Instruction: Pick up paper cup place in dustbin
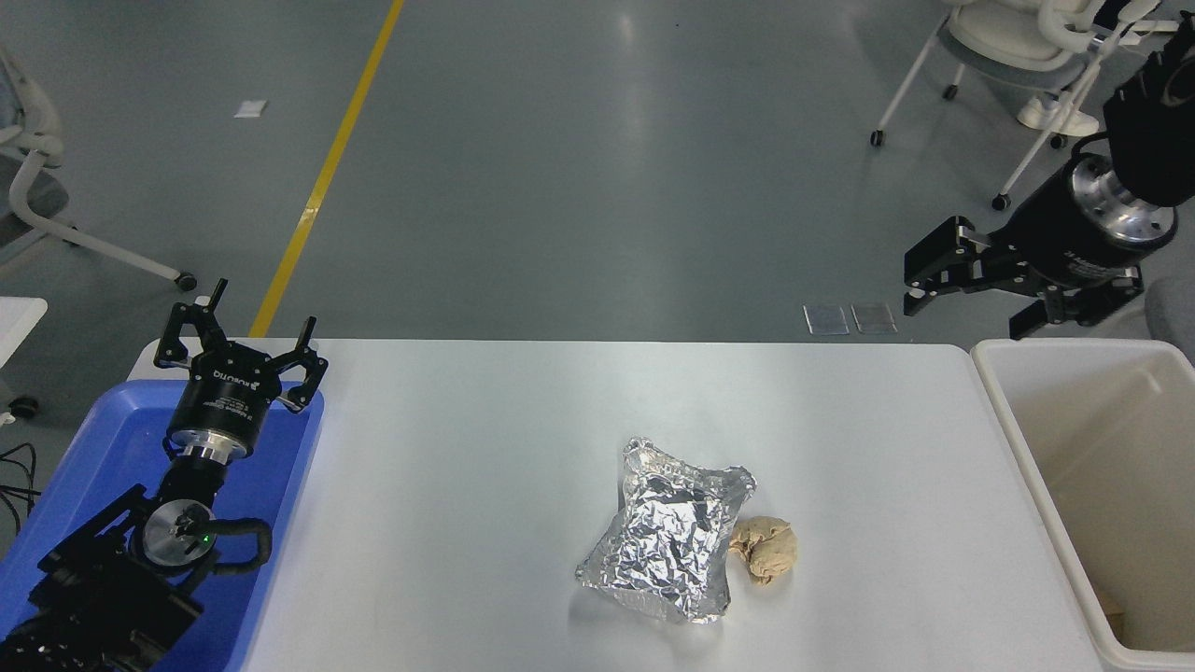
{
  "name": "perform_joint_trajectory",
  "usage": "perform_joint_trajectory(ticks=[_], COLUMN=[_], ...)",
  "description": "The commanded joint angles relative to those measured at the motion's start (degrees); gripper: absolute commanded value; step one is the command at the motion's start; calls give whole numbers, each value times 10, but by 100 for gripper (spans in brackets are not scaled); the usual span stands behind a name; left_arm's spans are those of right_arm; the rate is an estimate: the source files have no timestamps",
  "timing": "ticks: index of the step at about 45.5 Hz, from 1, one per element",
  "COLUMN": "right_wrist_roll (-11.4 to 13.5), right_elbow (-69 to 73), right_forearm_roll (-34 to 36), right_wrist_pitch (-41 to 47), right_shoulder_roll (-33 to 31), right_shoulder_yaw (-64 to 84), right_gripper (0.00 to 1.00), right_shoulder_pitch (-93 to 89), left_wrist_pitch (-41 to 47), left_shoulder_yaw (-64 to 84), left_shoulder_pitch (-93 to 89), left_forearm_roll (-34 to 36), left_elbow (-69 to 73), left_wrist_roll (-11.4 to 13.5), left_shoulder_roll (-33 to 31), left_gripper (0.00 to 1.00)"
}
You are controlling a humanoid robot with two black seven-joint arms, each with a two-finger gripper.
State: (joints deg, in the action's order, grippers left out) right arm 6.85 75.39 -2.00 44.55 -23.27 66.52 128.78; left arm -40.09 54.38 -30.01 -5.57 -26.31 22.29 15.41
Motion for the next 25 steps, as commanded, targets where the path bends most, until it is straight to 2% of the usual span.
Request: perform_joint_trajectory(ticks=[1, 25], right_wrist_roll=[0, -1], right_elbow=[21, 14], right_forearm_roll=[3, 3], right_wrist_pitch=[4, 4], right_shoulder_roll=[48, 54], right_shoulder_yaw=[-13, 3], right_gripper=[100, 100], right_shoulder_pitch=[27, 54], left_wrist_pitch=[0, 0], left_shoulder_yaw=[-1, -1], left_shoulder_pitch=[-1, -2], left_forearm_roll=[-1, 0], left_elbow=[-1, -1], left_wrist_roll=[-1, -1], left_shoulder_roll=[0, 0], left_gripper=[100, 100])
